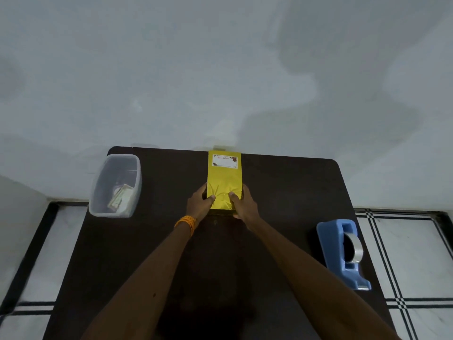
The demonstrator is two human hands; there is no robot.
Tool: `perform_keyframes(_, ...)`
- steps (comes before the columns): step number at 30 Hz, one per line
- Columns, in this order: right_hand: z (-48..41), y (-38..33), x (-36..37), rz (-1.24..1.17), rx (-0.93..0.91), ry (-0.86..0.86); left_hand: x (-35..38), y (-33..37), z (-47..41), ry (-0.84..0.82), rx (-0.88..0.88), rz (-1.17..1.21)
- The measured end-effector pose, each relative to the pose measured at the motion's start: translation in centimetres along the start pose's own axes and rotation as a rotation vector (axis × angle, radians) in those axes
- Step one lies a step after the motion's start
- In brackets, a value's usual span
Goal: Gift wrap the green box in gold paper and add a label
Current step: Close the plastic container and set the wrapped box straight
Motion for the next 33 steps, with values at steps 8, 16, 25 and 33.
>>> perform_keyframes(8, 0.4, -0.5, -0.7, 0.013, 0.015, -0.062, 0.1, 0.8, 0.4, -0.026, -0.028, -0.037)
perform_keyframes(16, 0.9, -0.8, -1.1, 0.062, 0.039, -0.075, -0.6, 1.1, 0.4, -0.015, -0.120, -0.063)
perform_keyframes(25, 3.4, -1.9, -1.6, 0.414, -0.013, 0.275, -0.7, 0.1, 2.5, 0.144, -0.095, -0.084)
perform_keyframes(33, 5.9, -2.1, 0.1, 0.813, -0.444, 0.320, -2.1, -1.2, 6.3, 0.267, 0.000, -0.082)
Point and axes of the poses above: each hand's wrist, its own z-axis away from the middle knuckle, its own x-axis out of the palm, y = z × x, the point moved 1 cm from there along -z, towards the middle knuckle, and after that the axes turned 10 degrees about -y, right-handed, at the moved point
